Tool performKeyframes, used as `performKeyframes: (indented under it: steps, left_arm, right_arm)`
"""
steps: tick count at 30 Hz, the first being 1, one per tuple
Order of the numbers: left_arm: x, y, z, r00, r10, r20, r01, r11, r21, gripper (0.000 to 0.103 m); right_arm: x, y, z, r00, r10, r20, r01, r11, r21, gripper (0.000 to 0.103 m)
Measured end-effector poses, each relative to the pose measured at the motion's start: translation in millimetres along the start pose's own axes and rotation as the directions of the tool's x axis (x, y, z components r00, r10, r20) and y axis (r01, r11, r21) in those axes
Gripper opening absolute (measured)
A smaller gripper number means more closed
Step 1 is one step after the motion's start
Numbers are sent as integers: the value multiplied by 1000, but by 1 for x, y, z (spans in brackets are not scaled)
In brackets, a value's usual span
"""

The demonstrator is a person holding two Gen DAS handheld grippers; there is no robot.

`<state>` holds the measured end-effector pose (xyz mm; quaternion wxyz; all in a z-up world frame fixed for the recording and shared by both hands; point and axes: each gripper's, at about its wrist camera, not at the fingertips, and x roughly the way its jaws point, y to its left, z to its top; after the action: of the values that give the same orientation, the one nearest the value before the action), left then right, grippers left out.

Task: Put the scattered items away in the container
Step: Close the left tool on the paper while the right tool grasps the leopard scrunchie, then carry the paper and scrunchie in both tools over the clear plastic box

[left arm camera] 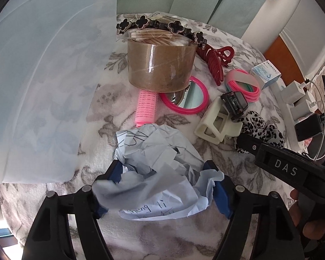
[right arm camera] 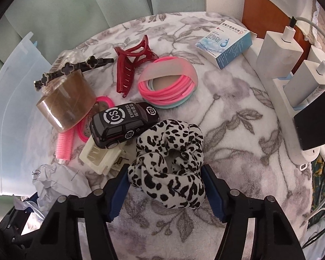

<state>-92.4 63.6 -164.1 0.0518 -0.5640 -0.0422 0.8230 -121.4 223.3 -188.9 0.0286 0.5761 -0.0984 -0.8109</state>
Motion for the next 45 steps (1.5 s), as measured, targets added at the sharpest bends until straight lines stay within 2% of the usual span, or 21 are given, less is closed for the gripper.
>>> performKeyframes:
  steps: [11,15,25,36,45]
  left_arm:
    - [-1,-2,0,1000,3,10,-3,1000,11,71]
    - [-4,-3,-1,1000,5,17,-5,1000,16,67]
    - [-20,-4,-9,999,13,40,-14,1000,24,55]
    - [-61,-9,-23,993,-8,118,3,999,48,54]
    - [-107,-16,-27,974,-43,224,27,997,77,54]
  right_arm:
    - [-1,-7,1,1000,7,-1,-7,1000,25,43]
    - [-4,-9,0,1000,20,1,-20,999,38,38]
    - [-38,-12,-13,999,26,43,-28,998,58,37]
    - [-82,-7,-34,992,33,120,-41,997,67,37]
    - [-136,-5,-54,978,49,205,-62,996,61,37]
